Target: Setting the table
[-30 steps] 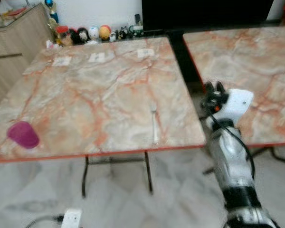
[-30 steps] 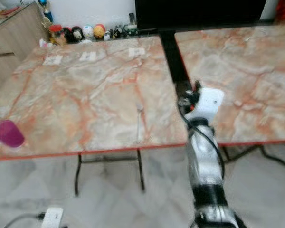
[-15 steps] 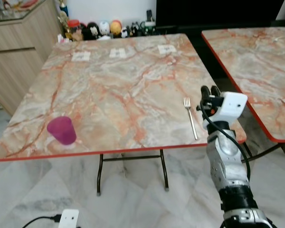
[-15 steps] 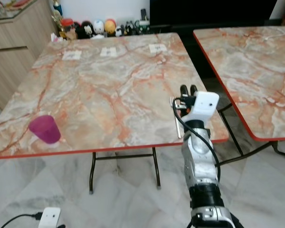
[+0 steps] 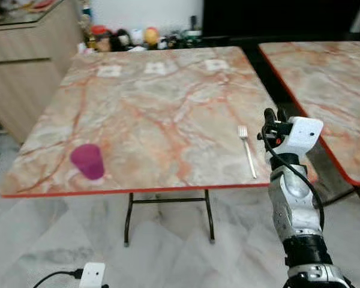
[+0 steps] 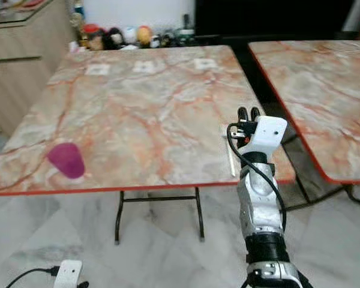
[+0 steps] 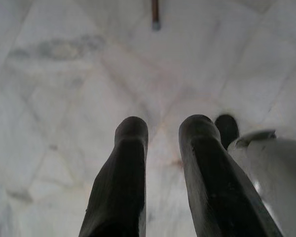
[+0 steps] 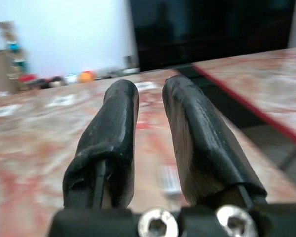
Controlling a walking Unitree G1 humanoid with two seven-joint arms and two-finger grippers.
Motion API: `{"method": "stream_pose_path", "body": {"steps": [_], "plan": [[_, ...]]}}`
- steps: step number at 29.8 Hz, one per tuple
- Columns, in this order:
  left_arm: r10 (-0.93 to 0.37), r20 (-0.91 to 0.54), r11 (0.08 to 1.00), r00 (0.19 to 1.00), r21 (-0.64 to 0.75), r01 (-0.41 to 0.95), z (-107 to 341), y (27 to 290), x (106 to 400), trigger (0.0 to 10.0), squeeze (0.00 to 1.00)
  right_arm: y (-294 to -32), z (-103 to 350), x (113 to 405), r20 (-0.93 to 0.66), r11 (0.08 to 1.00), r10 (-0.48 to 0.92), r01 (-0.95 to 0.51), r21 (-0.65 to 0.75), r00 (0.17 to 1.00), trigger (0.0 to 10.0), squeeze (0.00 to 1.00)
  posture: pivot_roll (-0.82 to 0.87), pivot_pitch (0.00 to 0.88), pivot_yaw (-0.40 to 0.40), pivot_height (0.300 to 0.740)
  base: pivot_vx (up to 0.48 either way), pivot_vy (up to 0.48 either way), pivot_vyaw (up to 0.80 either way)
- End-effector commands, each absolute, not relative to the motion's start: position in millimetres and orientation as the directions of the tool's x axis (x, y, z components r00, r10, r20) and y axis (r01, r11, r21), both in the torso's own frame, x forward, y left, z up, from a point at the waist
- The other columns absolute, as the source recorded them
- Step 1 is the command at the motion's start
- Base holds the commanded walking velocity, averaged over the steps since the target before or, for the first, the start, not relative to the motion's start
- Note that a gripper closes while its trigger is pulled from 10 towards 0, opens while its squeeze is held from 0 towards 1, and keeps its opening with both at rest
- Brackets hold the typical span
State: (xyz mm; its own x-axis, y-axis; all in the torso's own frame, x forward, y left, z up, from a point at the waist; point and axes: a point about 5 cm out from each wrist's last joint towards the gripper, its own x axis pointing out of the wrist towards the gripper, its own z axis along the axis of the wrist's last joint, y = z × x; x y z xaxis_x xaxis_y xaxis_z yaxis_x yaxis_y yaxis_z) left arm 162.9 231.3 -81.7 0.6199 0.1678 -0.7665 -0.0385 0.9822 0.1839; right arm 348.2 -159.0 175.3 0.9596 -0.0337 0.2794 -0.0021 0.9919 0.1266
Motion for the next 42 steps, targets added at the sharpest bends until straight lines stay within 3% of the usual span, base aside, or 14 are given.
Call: {"method": "stream_pose_path", "body": {"steps": [1,10,16,18,19,28,29,30,36,37,38,40,41,42], "plan": [[0.167,-0.768,0.983,0.618,0.180,-0.043,-81.1,231.7,164.9,10.0,0.00,-166.0,175.4,347.8,0.277,0.992,-0.053,0.018,0.128,0.959,10.0,0.00,-0.04,0.068,0.040,0.740,0.292,0.000,0.00],[0.163,-0.766,0.983,0.622,0.177,-0.040,-80.8,230.9,165.9,10.0,0.00,-165.4,170.0,346.3,0.250,0.991,-0.055,0.022,0.131,0.967,10.0,0.00,-0.04,0.070,0.041,0.740,0.218,0.000,0.00],[0.164,-0.768,0.983,0.619,0.181,-0.036,-81.1,230.4,165.4,10.0,0.00,-163.4,149.8,345.8,0.112,0.997,-0.013,0.005,0.072,0.994,10.0,0.00,-0.05,0.074,0.040,0.740,0.000,0.000,0.00],[0.164,-0.768,0.983,0.620,0.181,-0.035,-81.2,230.1,165.5,10.0,0.00,-166.0,142.7,345.5,0.067,0.996,-0.034,0.028,0.083,0.997,10.0,0.09,-0.05,0.074,0.040,0.740,0.000,0.000,0.00],[0.163,-0.768,0.983,0.619,0.181,-0.035,-81.2,230.1,165.5,10.0,0.00,-167.4,138.9,345.4,0.040,0.993,-0.050,0.045,0.108,0.998,10.0,1.00,-0.05,0.074,0.040,0.740,0.000,0.000,0.00],[0.162,-0.768,0.983,0.620,0.179,-0.036,-81.1,229.6,166.0,10.0,0.00,-171.0,110.2,344.2,-0.195,0.974,-0.083,0.121,0.191,0.977,10.0,1.00,-0.04,0.070,0.037,0.740,0.000,0.000,0.00],[0.163,-0.768,0.983,0.619,0.179,-0.037,-81.1,229.7,166.1,10.0,0.00,-172.0,108.0,345.2,-0.219,0.968,-0.084,0.132,0.215,0.972,10.0,0.67,-0.04,0.071,0.036,0.740,0.000,0.000,0.00],[0.163,-0.768,0.983,0.619,0.179,-0.038,-81.1,229.8,166.1,10.0,0.00,-173.4,106.9,345.8,-0.234,0.962,-0.092,0.147,0.229,0.968,10.0,0.00,-0.04,0.071,0.036,0.740,0.000,0.000,0.00],[0.163,-0.769,0.983,0.618,0.178,-0.038,-81.3,229.9,165.6,10.0,0.00,-182.4,102.4,348.6,-0.299,0.952,-0.129,0.202,0.229,0.946,10.0,0.00,-0.04,0.072,0.037,0.740,0.000,0.000,0.00],[0.164,-0.769,0.983,0.617,0.178,-0.038,-81.3,230.1,165.5,10.0,0.00,-183.8,102.2,349.0,-0.303,0.951,-0.132,0.206,0.229,0.944,10.0,0.87,-0.04,0.073,0.038,0.740,0.000,0.000,0.00],[0.164,-0.770,0.983,0.617,0.179,-0.038,-81.3,230.2,165.4,10.0,0.00,-184.8,102.2,349.3,-0.305,0.951,-0.134,0.209,0.228,0.943,10.0,0.87,-0.04,0.073,0.038,0.740,0.000,0.000,0.00],[0.164,-0.770,0.983,0.617,0.179,-0.039,-81.3,230.5,165.3,10.0,0.00,-185.4,102.9,350.5,-0.304,0.953,-0.128,0.202,0.226,0.944,10.0,1.00,-0.04,0.074,0.040,0.740,0.000,0.000,0.00],[0.165,-0.770,0.983,0.617,0.179,-0.038,-81.3,230.6,165.2,10.0,0.00,-185.2,103.5,351.2,-0.302,0.954,-0.124,0.197,0.224,0.945,10.0,0.19,-0.04,0.075,0.040,0.740,0.000,0.000,0.00],[0.164,-0.770,0.983,0.617,0.180,-0.038,-81.3,230.7,165.2,10.0,0.00,-186.5,104.5,353.1,-0.302,0.957,-0.125,0.195,0.216,0.945,10.0,0.00,-0.04,0.075,0.041,0.740,0.000,0.000,0.00]]}}
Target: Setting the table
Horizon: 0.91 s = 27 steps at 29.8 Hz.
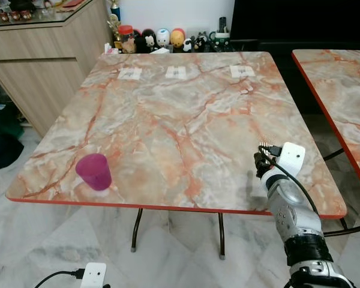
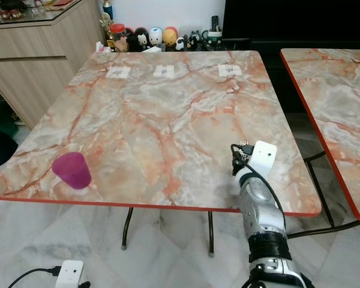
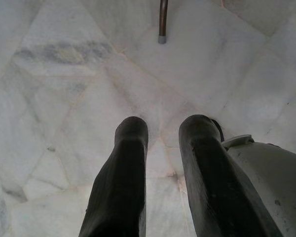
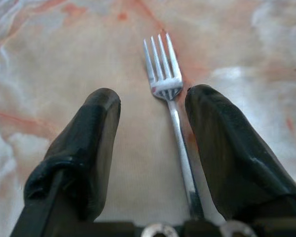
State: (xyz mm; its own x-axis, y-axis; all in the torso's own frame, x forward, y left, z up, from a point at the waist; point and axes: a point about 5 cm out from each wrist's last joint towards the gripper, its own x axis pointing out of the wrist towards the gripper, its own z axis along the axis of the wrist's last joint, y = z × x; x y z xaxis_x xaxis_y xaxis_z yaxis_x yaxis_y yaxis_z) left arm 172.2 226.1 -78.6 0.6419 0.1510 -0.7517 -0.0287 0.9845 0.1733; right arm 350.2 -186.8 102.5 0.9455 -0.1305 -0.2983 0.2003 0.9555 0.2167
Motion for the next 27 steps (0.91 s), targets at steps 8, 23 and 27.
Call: {"method": "stream_pose_path", "body": {"steps": [8,23,27], "plan": [[0.165,-0.770,0.983,0.616,0.180,-0.038,-81.2,231.2,165.2,10.0,0.00,-191.9,108.3,360.5,-0.301,0.954,-0.140,0.210,0.213,0.943,10.0,0.00,-0.04,0.075,0.043,0.740,0.000,0.000,0.00],[0.166,-0.775,0.983,0.610,0.181,-0.038,-81.8,232.3,163.4,10.0,0.00,-198.3,100.8,360.9,-0.340,0.959,-0.156,0.224,0.172,0.927,10.0,0.00,-0.04,0.082,0.045,0.740,0.000,0.000,0.00],[0.167,-0.775,0.983,0.610,0.182,-0.038,-81.7,232.8,163.4,10.0,0.00,-198.2,97.4,360.6,-0.353,0.961,-0.150,0.220,0.169,0.924,10.0,0.00,-0.04,0.081,0.045,0.740,0.000,0.000,0.00]]}}
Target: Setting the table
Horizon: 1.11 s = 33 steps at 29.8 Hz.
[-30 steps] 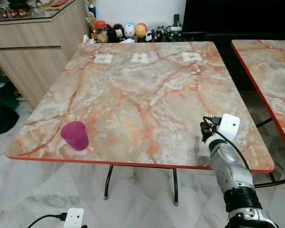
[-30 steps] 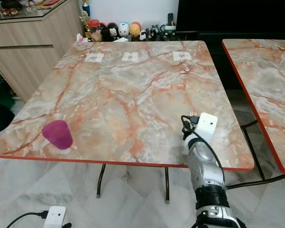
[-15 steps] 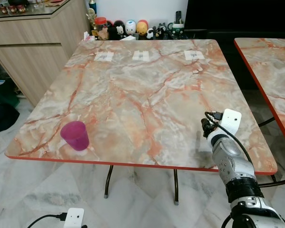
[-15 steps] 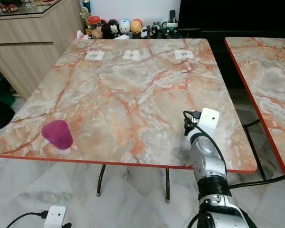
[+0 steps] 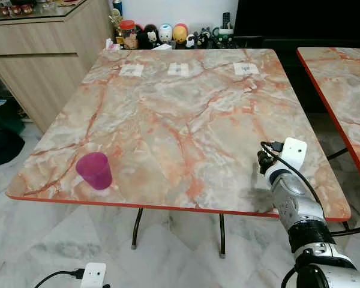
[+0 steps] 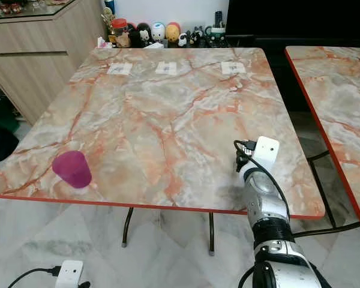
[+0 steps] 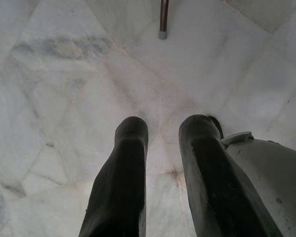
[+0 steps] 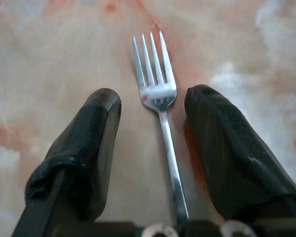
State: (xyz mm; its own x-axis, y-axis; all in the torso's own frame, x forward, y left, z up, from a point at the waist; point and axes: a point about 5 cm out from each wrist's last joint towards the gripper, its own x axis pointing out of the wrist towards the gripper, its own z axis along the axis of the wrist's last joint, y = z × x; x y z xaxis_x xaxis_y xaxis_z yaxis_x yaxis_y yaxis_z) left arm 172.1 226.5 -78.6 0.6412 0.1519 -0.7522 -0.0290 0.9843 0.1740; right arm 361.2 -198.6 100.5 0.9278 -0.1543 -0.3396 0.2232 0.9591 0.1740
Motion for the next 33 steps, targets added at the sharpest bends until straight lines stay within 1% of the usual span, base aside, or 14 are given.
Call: {"method": "stream_pose_path", "body": {"steps": [1,8,9,10,11,19,33], "plan": [[0.168,-0.774,0.982,0.610,0.183,-0.038,-81.6,232.9,163.5,10.0,0.00,-198.5,96.5,360.7,-0.358,0.961,-0.150,0.221,0.166,0.922,10.0,0.00,-0.04,0.080,0.046,0.740,0.000,0.000,0.00],[0.163,-0.776,0.983,0.609,0.179,-0.035,-81.7,232.4,163.7,10.0,0.00,-199.8,89.6,358.8,-0.380,0.959,-0.154,0.231,0.166,0.912,10.0,0.00,-0.04,0.080,0.048,0.740,0.000,0.000,0.00],[0.163,-0.776,0.983,0.609,0.179,-0.035,-81.7,232.3,163.6,10.0,0.00,-200.2,88.1,358.1,-0.385,0.958,-0.156,0.235,0.167,0.910,2.1,0.00,-0.04,0.080,0.046,0.740,0.000,0.000,0.00],[0.163,-0.776,0.983,0.609,0.179,-0.035,-81.7,232.3,163.6,10.0,0.00,-200.2,88.1,358.1,-0.385,0.958,-0.156,0.235,0.167,0.910,2.1,0.00,-0.04,0.080,0.046,0.740,0.000,0.000,0.00],[0.162,-0.776,0.983,0.609,0.178,-0.036,-81.8,232.3,163.5,10.0,0.00,-200.7,86.7,357.4,-0.389,0.957,-0.158,0.239,0.168,0.907,0.0,0.00,-0.03,0.081,0.047,0.740,0.000,0.000,0.00],[0.160,-0.781,0.984,0.604,0.175,-0.034,-82.4,232.2,162.4,10.0,0.00,-200.3,83.3,355.8,-0.396,0.956,-0.155,0.239,0.170,0.905,0.0,0.00,-0.04,0.083,0.047,0.740,0.000,0.000,0.00],[0.156,-0.783,0.985,0.602,0.172,-0.033,-82.7,231.5,162.1,10.0,0.00,-191.1,83.1,357.3,-0.384,0.970,-0.117,0.188,0.152,0.916,0.0,0.00,-0.03,0.079,0.045,0.740,0.000,0.000,0.00]]}}
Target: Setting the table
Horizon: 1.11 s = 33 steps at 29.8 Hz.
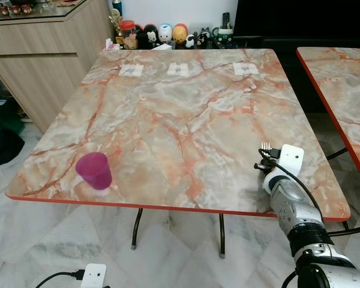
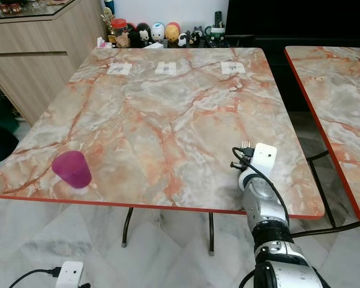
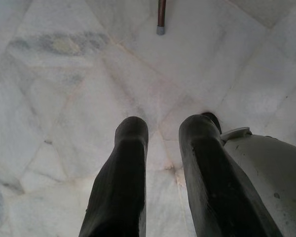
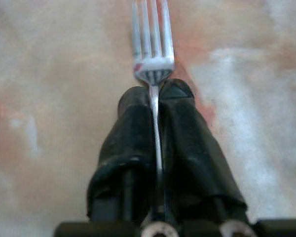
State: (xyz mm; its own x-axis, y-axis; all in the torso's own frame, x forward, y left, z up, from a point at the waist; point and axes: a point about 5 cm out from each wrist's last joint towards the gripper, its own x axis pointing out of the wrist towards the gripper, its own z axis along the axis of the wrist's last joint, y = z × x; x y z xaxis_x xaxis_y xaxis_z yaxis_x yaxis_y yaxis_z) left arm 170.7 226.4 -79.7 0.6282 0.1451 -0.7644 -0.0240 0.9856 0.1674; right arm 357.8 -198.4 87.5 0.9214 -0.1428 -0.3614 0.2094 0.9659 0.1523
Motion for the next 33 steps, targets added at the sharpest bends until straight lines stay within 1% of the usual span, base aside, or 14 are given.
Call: {"method": "stream_pose_path", "body": {"steps": [1,11,15,16,17,18,19,21,22,23,24,25,30,33], "plan": [[0.156,-0.783,0.985,0.602,0.171,-0.033,-82.8,231.3,162.2,10.0,0.00,-190.6,82.8,357.3,-0.384,0.971,-0.115,0.185,0.151,0.916,0.0,0.00,-0.03,0.079,0.045,0.740,0.000,0.000,0.00],[0.152,-0.786,0.985,0.599,0.168,-0.030,-83.1,230.3,162.1,10.0,0.00,-189.4,82.8,357.3,-0.373,0.976,-0.117,0.176,0.126,0.920,0.0,0.00,-0.04,0.078,0.044,0.740,0.000,0.000,0.00],[0.152,-0.786,0.985,0.599,0.168,-0.030,-83.3,230.0,162.0,10.0,0.00,-188.3,92.3,359.7,-0.292,0.972,-0.130,0.180,0.149,0.947,0.0,0.00,-0.04,0.076,0.042,0.740,0.000,0.000,0.00],[0.152,-0.786,0.985,0.599,0.168,-0.030,-83.3,229.6,162.0,10.0,0.00,-189.0,101.2,360.2,-0.213,0.978,-0.150,0.176,0.112,0.966,10.0,0.00,-0.03,0.075,0.040,0.740,0.000,0.000,0.00],[0.152,-0.786,0.985,0.599,0.168,-0.030,-83.3,229.6,162.0,10.0,0.00,-189.0,101.2,360.2,-0.213,0.978,-0.150,0.176,0.112,0.966,10.0,0.00,-0.03,0.075,0.040,0.740,0.000,0.000,0.00],[0.154,-0.785,0.985,0.600,0.169,-0.031,-83.2,229.6,162.3,10.0,0.00,-189.2,112.3,359.0,-0.115,0.982,-0.162,0.171,0.075,0.980,10.0,0.00,-0.04,0.078,0.039,0.740,0.000,0.000,0.00],[0.155,-0.784,0.985,0.601,0.170,-0.033,-83.1,229.8,162.3,10.0,0.00,-188.0,118.2,357.6,-0.065,0.985,-0.155,0.160,0.071,0.986,10.0,0.00,-0.04,0.078,0.039,0.740,0.000,0.000,0.00],[0.155,-0.784,0.985,0.601,0.171,-0.032,-83.2,229.7,162.1,10.0,0.00,-187.6,122.2,355.6,-0.029,0.985,-0.154,0.156,0.076,0.988,10.0,0.00,-0.04,0.078,0.039,0.740,0.000,0.000,0.00],[0.156,-0.784,0.985,0.600,0.172,-0.031,-83.3,229.6,161.9,10.0,0.00,-186.5,129.6,352.5,0.030,0.987,-0.143,0.141,0.073,0.989,10.0,0.00,-0.04,0.079,0.039,0.740,0.000,0.000,0.00],[0.157,-0.784,0.984,0.600,0.174,-0.030,-83.4,229.6,161.7,10.0,0.00,-185.0,135.3,350.0,0.073,0.991,-0.125,0.121,0.054,0.989,10.0,0.00,-0.04,0.079,0.036,0.740,0.000,0.000,0.00],[0.157,-0.784,0.984,0.600,0.174,-0.030,-83.4,229.6,161.7,10.0,0.00,-184.6,136.1,349.6,0.080,0.992,-0.121,0.118,0.049,0.989,10.0,0.00,-0.04,0.079,0.036,0.740,0.000,0.000,0.00],[0.159,-0.784,0.984,0.600,0.177,-0.029,-83.5,229.5,161.5,10.0,0.00,-184.3,144.1,344.3,0.140,0.995,-0.096,0.096,0.008,0.986,10.0,0.00,-0.04,0.079,0.032,0.740,0.000,0.000,0.00],[0.162,-0.782,0.982,0.602,0.188,-0.019,-83.6,228.9,161.3,10.0,0.00,-187.7,154.3,332.1,0.226,0.997,-0.057,0.068,-0.042,0.973,10.0,0.00,-0.05,0.080,0.031,0.740,0.000,0.000,0.00],[0.154,-0.783,0.983,0.602,0.186,-0.010,-84.2,226.3,161.2,10.0,0.00,-190.2,158.8,323.0,0.262,0.997,-0.047,0.063,-0.052,0.964,10.0,0.00,-0.06,0.081,0.028,0.740,0.000,-0.369,0.00]]}}
